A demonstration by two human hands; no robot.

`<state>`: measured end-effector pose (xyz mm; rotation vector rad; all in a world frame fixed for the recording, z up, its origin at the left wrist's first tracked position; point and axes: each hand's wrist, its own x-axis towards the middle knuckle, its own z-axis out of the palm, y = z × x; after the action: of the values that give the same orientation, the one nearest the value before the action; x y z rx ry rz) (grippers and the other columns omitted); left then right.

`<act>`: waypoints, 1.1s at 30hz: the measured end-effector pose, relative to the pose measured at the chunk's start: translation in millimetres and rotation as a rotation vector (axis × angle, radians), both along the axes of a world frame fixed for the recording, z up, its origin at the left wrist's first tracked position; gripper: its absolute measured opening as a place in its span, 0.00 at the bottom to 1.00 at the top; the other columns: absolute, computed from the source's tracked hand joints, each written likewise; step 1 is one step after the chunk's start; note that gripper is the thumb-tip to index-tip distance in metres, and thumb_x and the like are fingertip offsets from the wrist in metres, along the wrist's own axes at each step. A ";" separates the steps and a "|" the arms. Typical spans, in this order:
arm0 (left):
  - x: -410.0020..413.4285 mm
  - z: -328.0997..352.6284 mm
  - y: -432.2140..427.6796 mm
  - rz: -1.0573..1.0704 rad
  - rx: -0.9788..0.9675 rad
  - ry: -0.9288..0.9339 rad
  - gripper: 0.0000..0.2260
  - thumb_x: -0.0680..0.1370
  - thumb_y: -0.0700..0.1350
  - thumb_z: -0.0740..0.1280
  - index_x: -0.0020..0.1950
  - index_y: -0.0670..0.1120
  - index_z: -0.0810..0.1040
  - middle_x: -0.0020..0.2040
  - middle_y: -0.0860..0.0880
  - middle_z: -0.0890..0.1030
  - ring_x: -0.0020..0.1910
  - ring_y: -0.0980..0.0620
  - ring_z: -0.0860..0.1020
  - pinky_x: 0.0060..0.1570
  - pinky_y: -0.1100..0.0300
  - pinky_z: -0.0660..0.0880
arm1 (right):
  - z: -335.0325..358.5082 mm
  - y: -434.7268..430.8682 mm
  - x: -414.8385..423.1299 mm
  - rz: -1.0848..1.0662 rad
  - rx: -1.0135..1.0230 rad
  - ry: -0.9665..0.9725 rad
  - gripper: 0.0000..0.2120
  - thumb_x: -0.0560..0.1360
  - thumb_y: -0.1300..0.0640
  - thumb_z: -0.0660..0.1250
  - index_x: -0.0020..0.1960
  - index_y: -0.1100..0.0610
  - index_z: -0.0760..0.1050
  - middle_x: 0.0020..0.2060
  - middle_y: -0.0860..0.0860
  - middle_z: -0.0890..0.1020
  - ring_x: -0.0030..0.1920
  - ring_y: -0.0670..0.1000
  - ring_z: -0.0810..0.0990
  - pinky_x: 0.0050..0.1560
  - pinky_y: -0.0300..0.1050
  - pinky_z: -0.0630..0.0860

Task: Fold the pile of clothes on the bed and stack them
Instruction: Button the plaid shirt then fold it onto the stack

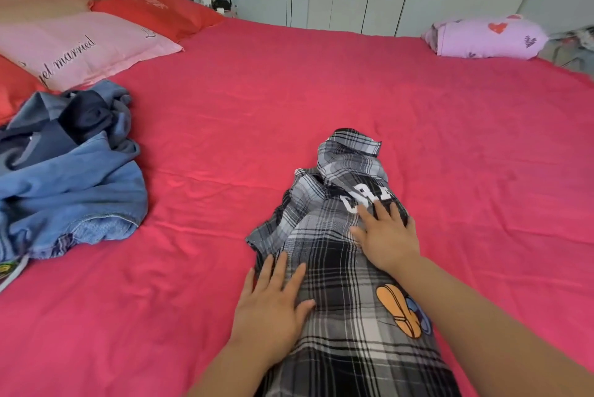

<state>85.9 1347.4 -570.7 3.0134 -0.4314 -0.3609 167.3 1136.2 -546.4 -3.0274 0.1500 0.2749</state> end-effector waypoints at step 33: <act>100.2 17.2 -49.6 -0.144 -0.167 -0.163 0.23 0.82 0.55 0.47 0.77 0.53 0.51 0.78 0.51 0.51 0.76 0.49 0.48 0.73 0.46 0.42 | 4.1 -7.5 -22.5 0.082 0.175 -0.024 0.25 0.80 0.41 0.46 0.76 0.43 0.49 0.77 0.49 0.49 0.76 0.54 0.44 0.73 0.58 0.47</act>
<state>186.1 1297.9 -553.5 2.8661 -0.6578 -0.0819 144.8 1128.7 -542.3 -2.8655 0.0001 0.2446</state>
